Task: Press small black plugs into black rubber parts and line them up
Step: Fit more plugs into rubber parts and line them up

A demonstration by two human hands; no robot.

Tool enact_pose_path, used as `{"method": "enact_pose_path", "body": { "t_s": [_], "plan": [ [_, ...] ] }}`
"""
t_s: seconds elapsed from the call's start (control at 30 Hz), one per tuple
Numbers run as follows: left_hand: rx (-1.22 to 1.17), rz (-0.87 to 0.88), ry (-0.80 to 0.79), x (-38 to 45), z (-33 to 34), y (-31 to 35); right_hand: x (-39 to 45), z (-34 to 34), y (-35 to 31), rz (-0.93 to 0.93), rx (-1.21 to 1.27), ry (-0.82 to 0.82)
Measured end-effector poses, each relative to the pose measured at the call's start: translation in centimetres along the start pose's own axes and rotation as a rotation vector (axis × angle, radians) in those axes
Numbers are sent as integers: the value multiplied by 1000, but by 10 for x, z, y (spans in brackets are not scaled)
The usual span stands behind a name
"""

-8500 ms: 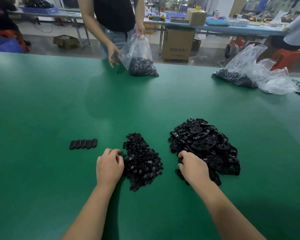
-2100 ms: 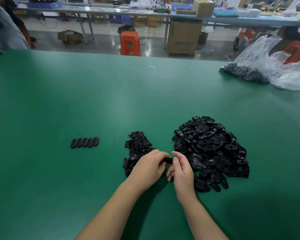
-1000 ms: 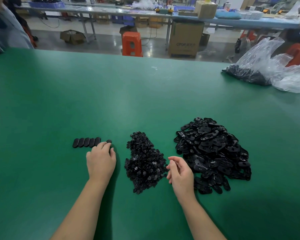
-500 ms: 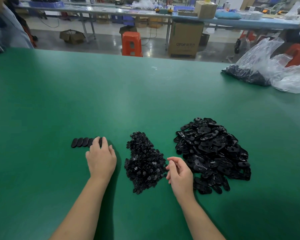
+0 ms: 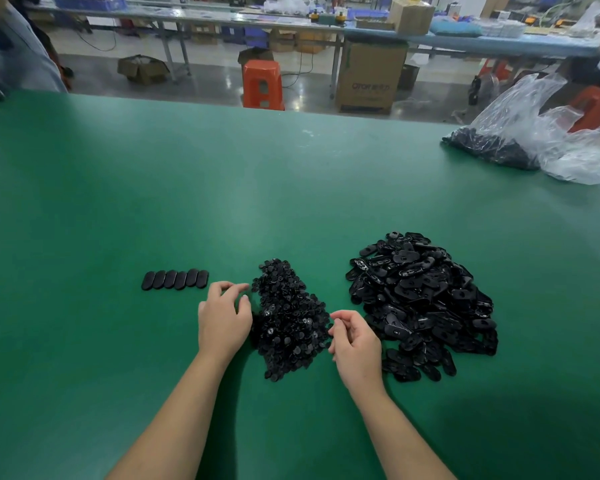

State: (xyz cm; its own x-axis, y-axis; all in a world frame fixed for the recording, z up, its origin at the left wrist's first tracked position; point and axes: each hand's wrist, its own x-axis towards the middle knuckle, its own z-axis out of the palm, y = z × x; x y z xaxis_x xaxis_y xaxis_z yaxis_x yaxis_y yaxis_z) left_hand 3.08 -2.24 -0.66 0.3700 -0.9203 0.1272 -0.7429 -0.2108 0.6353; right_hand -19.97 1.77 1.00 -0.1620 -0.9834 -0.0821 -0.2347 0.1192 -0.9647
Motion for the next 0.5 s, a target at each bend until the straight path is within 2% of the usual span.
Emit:
{"method": "enact_pose_path", "body": {
  "t_s": [0.23,0.33,0.5],
  "plan": [
    [107,61,14,0,1,5,-1,-15,-8,21,5,-61],
    [158,69,27,0,2,6,2,-36,-10,-38,-175,-40],
    [107,62,40,0,3,4,8,-77,-13,-174,-661,36]
  ]
}}
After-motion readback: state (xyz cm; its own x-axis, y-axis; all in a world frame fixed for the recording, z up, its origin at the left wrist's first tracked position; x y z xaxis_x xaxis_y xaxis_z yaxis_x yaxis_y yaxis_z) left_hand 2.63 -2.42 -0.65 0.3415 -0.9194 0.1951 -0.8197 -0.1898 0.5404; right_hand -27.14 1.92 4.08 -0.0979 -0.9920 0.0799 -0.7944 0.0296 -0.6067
